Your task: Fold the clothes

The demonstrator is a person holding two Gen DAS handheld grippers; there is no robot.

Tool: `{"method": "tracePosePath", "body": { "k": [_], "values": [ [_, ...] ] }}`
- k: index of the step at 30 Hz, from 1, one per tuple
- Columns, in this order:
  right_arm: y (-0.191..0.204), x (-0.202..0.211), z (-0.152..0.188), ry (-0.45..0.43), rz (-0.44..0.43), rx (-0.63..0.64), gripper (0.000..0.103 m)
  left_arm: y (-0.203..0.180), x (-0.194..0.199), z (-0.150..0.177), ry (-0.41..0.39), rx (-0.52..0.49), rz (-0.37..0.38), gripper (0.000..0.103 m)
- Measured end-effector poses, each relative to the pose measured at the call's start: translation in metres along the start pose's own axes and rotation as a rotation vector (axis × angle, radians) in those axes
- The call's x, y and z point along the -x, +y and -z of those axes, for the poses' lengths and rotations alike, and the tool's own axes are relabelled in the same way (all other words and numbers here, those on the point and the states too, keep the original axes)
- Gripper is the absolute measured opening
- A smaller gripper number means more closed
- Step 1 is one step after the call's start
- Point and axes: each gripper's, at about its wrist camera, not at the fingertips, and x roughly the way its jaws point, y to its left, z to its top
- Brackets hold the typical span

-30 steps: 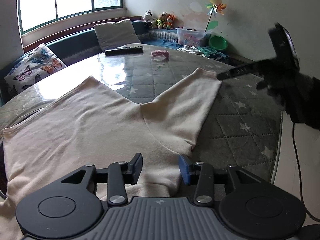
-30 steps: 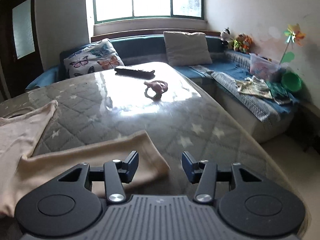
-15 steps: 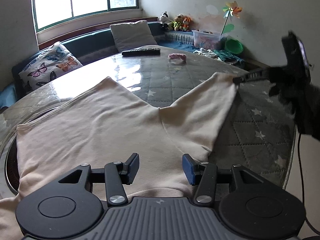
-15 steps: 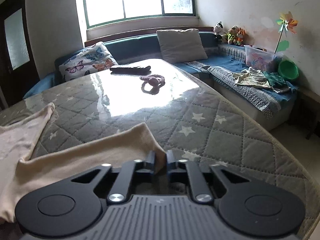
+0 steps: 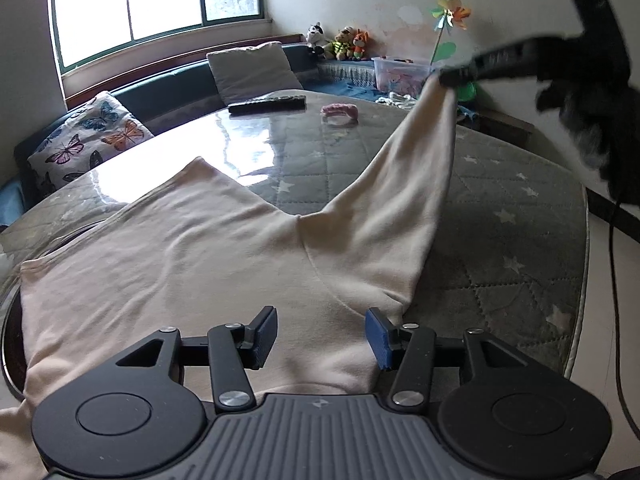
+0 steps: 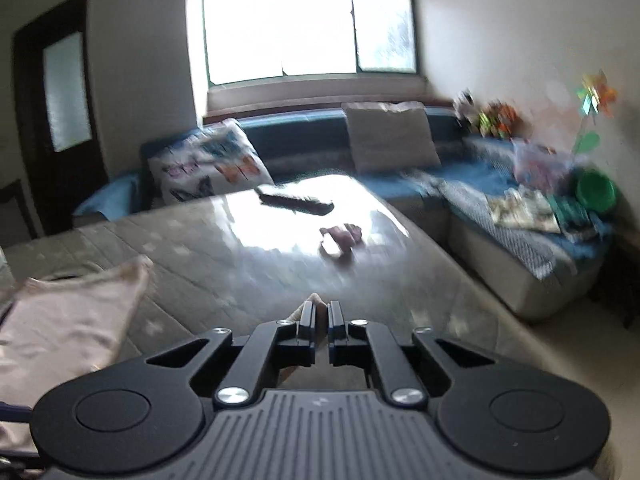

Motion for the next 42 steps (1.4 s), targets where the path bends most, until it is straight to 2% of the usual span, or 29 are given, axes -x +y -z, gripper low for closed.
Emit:
{"method": "tracePosePath", "body": {
  "k": [8, 13, 20, 25, 29, 31, 36, 42],
  "values": [
    [0.078, 0.043, -0.047, -0.125, -0.156, 0.186, 0.005, 0.035, 0.038, 0.017, -0.058, 0.093, -0.068, 0.054],
    [0.145, 0.053, -0.054, -0.151, -0.282, 0.309, 0.005, 0.062, 0.063, 0.038, -0.083, 0.17, -0.125, 0.054],
    [0.24, 0.041, -0.036, -0.092, -0.441, 0.467, 0.005, 0.084, 0.086, 0.07, -0.087, 0.251, -0.162, 0.054],
    [0.286, 0.038, -0.01, -0.015, -0.528, 0.529, 0.006, 0.089, 0.091, 0.08, -0.086, 0.279, -0.171, 0.054],
    [0.294, 0.044, 0.005, 0.021, -0.583, 0.573, 0.012, 0.091, 0.096, 0.084, -0.089, 0.29, -0.179, 0.054],
    [0.289, 0.052, 0.007, 0.021, -0.587, 0.578, 0.019, 0.092, 0.099, 0.085, -0.089, 0.291, -0.186, 0.054],
    [0.256, 0.047, 0.007, 0.069, -0.525, 0.591, 0.021, 0.094, 0.104, 0.082, -0.101, 0.293, -0.196, 0.054],
    [0.208, 0.023, 0.037, 0.235, -0.452, 0.552, 0.02, 0.093, 0.1, 0.071, -0.118, 0.284, -0.193, 0.048]
  ]
}}
